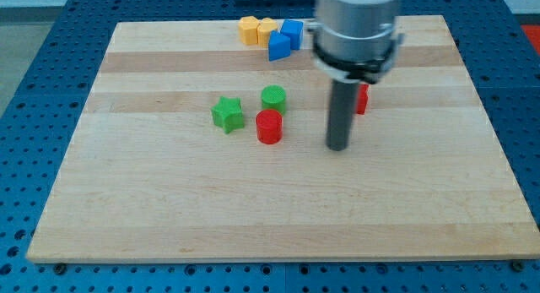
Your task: Push the red star to the top of the green circle
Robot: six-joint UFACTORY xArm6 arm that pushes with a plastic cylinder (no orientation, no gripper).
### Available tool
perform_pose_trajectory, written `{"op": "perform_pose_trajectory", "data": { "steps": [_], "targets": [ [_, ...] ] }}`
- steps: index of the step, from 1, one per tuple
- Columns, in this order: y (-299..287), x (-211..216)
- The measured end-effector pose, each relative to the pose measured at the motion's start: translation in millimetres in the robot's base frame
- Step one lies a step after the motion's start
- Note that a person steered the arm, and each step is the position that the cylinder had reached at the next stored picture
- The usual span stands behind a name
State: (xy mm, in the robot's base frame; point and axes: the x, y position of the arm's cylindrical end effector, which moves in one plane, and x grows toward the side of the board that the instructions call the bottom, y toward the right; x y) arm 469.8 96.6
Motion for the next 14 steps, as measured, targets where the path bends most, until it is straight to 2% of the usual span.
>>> {"op": "perform_pose_trajectory", "data": {
  "steps": [2,6,9,14],
  "targets": [
    [68,-38],
    [36,-61],
    [2,-64],
    [-41,-122]
  ]
}}
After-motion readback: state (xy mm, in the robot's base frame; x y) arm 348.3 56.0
